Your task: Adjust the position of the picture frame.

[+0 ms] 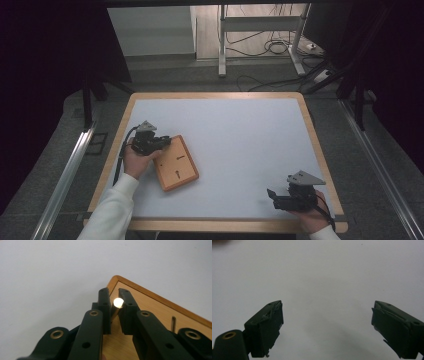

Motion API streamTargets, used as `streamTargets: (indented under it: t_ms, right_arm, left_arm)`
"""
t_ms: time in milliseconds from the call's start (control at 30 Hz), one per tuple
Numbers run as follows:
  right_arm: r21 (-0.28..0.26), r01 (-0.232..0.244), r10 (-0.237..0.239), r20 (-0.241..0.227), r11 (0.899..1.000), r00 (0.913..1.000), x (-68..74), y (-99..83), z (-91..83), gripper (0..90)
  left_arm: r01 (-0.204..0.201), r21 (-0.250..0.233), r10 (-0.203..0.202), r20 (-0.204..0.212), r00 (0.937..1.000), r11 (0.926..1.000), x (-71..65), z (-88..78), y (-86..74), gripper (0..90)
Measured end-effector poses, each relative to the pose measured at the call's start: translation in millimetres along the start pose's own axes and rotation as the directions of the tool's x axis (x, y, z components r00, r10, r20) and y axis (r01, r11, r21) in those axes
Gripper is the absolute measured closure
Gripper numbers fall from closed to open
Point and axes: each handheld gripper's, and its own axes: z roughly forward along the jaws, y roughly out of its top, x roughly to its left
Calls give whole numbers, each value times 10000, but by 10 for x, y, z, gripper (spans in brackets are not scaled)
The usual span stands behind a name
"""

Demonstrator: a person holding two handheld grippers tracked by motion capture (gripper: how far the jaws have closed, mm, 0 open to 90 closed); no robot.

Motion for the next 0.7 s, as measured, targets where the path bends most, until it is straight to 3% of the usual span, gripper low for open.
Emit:
streamTargets:
  t_ms: [333,433,700]
  right_arm:
    - [22,2,-2,-2,10000,10000,1,1,7,108]
    - [22,24,-24,-7,10000,10000,5,1,8,108]
    - [91,40,-40,-11,10000,10000,0,-5,19,107]
  left_arm:
    - [-846,480,822,489,9954,9953,-363,199,119,825]
    - [-1252,652,1210,650,9905,9900,-504,302,160,825]
    - [-1673,826,1564,1239,9799,9824,-786,529,275,828]
